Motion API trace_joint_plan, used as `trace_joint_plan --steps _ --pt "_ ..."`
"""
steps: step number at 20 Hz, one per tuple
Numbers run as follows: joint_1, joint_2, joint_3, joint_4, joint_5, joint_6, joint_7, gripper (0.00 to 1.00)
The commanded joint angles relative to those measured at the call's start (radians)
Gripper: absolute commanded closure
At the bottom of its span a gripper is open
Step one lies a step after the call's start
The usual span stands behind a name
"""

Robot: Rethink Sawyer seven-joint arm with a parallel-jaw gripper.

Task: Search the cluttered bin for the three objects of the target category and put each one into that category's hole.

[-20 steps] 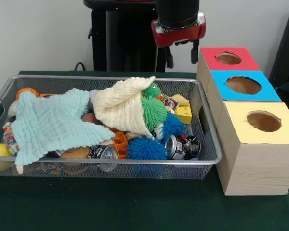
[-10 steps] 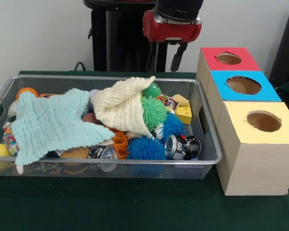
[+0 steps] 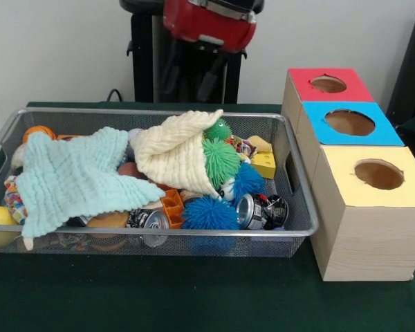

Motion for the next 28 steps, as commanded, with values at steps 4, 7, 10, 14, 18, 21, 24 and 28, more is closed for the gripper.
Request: trace_joint_plan --steps 4,7,10,14,18,21,24,28 --pt "-0.126 0.035 -0.023 -0.064 -0.136 -0.017 -0.189 0.00" --pt "-0.179 0.043 -0.002 -0.053 -0.149 -0.058 -0.220 0.00" --pt "-0.226 0.066 0.021 -0.046 -0.161 -0.100 -0.234 0.00" --pt "-0.254 0.085 0.034 -0.031 -0.180 -0.135 -0.215 0.00" --pt "-0.299 0.098 0.076 0.016 -0.157 -0.221 -0.174 0.00" --pt "-0.319 0.120 0.088 0.044 -0.098 -0.202 -0.132 0.00" --pt "-0.370 0.155 0.123 0.094 0.061 -0.133 -0.063 0.00" --pt "-0.408 0.180 0.144 0.136 0.214 -0.112 0.036 0.00"
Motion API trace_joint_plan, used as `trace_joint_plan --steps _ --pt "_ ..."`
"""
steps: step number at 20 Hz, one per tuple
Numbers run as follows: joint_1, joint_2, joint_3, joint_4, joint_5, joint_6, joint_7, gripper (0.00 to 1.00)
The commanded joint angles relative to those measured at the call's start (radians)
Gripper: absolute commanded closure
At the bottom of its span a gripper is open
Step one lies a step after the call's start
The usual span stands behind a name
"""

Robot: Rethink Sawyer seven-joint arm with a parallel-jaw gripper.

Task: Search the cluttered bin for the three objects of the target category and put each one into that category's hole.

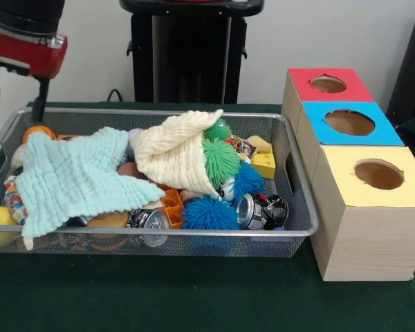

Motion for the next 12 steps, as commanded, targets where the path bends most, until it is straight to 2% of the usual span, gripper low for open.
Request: trace_joint_plan --steps 1,4,8,12 --pt "-0.047 0.095 0.120 0.162 0.187 0.062 0.032 0.00" --pt "-0.084 0.116 0.152 0.201 0.282 0.068 0.026 0.00" --pt "-0.105 0.131 0.167 0.238 0.368 0.078 0.032 0.00" --pt "-0.095 0.140 0.150 0.254 0.369 0.055 0.020 0.00"
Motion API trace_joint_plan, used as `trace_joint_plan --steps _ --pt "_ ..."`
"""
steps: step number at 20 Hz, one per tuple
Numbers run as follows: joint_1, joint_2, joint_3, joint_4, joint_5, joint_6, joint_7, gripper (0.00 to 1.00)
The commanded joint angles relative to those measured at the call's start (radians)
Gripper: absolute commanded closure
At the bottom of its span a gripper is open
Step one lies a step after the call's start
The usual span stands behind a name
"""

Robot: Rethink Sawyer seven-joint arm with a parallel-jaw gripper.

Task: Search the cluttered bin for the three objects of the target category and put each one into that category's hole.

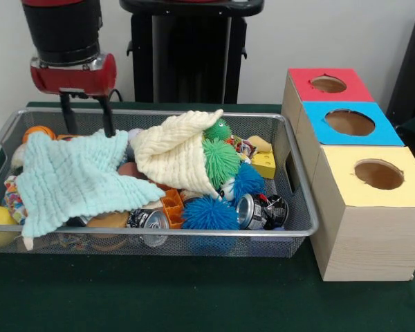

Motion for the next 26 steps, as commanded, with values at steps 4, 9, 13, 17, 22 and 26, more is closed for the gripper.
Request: trace_joint_plan --steps 4,9,13,17,22,26 --pt "0.023 0.074 0.038 0.112 0.002 0.020 0.007 0.00" --pt "0.046 0.090 0.006 0.086 -0.064 -0.002 -0.015 0.00" --pt "0.075 0.097 -0.024 0.048 -0.160 -0.009 -0.063 0.00" --pt "0.085 0.097 -0.024 0.023 -0.229 -0.006 -0.094 0.00" --pt "0.093 0.078 -0.005 -0.011 -0.299 0.034 -0.142 0.00" --pt "0.090 0.072 0.013 -0.022 -0.331 0.047 -0.168 0.00"
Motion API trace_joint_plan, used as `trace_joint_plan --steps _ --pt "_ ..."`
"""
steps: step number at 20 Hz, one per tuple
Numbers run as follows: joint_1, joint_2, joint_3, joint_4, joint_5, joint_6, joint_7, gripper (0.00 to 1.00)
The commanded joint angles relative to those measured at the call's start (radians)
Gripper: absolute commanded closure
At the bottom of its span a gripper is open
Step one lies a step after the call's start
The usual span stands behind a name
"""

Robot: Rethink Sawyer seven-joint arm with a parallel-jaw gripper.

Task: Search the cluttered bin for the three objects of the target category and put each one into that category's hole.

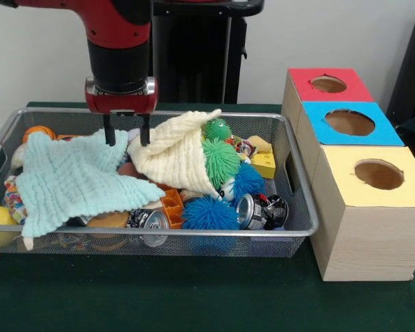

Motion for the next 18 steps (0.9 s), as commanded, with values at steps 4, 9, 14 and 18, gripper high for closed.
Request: trace_joint_plan --steps 4,9,14,18 --pt "0.004 -0.009 0.036 -0.069 -0.117 0.076 -0.211 0.00" --pt "0.005 -0.029 0.057 -0.081 -0.161 0.085 -0.263 0.00" --pt "0.010 -0.044 0.082 -0.096 -0.207 0.077 -0.309 0.00" --pt "0.009 -0.045 0.100 -0.100 -0.241 0.064 -0.328 0.00"
